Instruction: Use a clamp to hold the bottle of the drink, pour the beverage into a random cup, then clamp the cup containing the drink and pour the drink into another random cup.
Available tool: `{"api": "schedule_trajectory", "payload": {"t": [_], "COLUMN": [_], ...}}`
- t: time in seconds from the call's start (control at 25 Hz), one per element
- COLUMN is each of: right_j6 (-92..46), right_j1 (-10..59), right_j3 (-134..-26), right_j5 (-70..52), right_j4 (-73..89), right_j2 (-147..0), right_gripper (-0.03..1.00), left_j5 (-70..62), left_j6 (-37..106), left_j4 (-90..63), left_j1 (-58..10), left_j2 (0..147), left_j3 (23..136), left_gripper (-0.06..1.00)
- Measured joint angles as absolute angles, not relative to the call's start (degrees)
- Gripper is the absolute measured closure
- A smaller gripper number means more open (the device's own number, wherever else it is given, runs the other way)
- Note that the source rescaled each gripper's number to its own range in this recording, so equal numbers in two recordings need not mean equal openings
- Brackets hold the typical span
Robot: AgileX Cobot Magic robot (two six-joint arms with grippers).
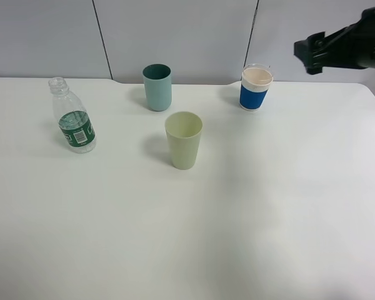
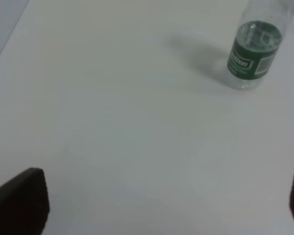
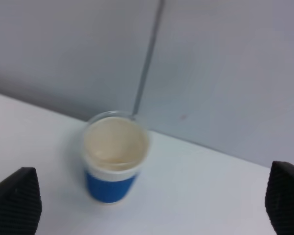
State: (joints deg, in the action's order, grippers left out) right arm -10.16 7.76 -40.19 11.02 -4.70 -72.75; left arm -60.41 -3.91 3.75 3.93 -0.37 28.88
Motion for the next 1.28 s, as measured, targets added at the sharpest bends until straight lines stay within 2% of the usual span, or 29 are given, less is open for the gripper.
{"api": "schedule_trajectory", "payload": {"t": [0.24, 0.4, 0.68, 1.08, 1.28], "right_j6": [-5.7, -4.0, -3.7, -3.7, -3.7], "right_j1": [-1.1, -4.1, -4.4, -4.4, -4.4], "right_j3": [-40.2, -40.2, -40.2, -40.2, -40.2], "right_j5": [5.3, -0.3, -12.1, -38.5, -43.8], "right_j4": [-9.1, -9.8, -9.4, -8.4, -7.8], "right_j2": [-64.7, -57.2, -42.3, -22.0, -13.0], "right_gripper": [0.22, 0.22, 0.22, 0.22, 0.22], "left_j5": [-60.4, -60.4, -60.4, -60.4, -60.4], "left_j6": [-3.9, -3.9, -3.9, -3.9, -3.9], "left_j4": [3.8, 3.8, 3.8, 3.8, 3.8], "left_j1": [3.9, 3.9, 3.9, 3.9, 3.9], "left_j2": [-0.4, -0.4, -0.4, -0.4, -0.4], "left_j3": [28.9, 28.9, 28.9, 28.9, 28.9], "left_gripper": [-0.06, -0.06, -0.06, -0.06, -0.06]}}
